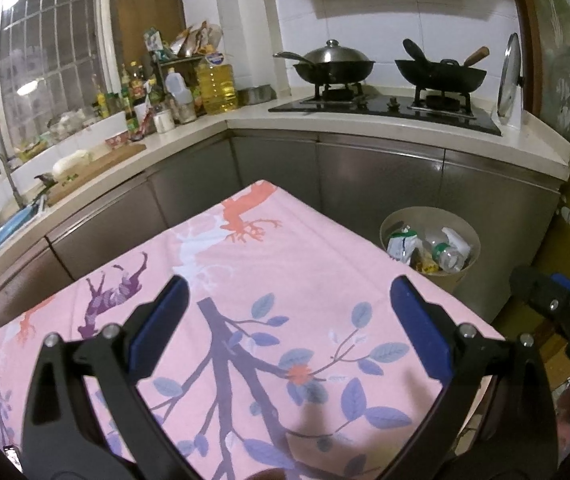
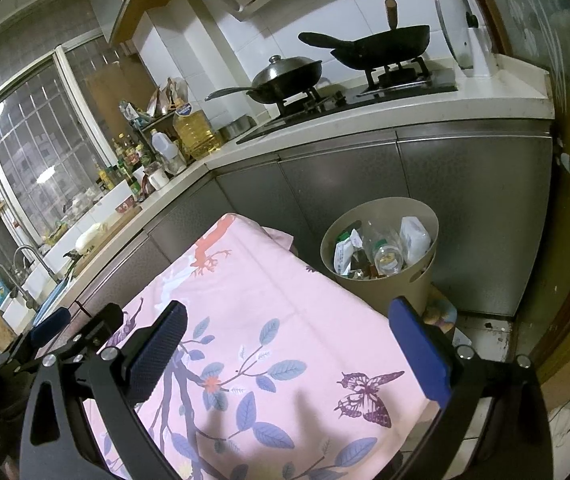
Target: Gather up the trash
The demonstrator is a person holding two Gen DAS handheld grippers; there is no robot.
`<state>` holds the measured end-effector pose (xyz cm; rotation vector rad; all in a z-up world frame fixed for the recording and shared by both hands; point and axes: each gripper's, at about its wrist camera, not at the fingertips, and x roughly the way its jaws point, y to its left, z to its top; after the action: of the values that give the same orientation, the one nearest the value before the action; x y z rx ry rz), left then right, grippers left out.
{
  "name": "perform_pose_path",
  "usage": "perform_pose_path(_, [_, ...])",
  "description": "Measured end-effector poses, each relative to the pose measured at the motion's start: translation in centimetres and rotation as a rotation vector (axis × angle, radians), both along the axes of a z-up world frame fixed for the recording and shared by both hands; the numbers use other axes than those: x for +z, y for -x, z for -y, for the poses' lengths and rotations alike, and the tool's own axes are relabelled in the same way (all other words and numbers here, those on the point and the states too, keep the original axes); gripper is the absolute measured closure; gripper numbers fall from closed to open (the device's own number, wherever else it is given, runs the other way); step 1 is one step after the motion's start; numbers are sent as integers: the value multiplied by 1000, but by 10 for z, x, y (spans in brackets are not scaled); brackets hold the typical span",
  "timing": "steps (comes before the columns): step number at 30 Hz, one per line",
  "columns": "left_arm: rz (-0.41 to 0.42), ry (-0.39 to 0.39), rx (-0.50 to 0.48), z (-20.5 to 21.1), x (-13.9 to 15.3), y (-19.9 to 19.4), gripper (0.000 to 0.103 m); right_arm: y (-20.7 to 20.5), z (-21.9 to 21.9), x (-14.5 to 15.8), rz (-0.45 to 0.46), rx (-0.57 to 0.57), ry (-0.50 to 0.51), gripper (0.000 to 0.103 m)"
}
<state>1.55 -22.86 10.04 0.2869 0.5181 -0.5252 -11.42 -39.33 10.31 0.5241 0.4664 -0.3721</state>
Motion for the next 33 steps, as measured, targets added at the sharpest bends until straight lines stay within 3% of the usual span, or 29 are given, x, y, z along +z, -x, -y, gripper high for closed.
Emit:
perform_pose_path(7, [-39, 10, -3, -4, -1, -3, 6, -2, -3, -2, -3, 7, 10, 6])
perform_pose_path(33, [-55, -6, 34, -7, -6, -5, 6, -4, -7, -13, -15, 20, 2, 6])
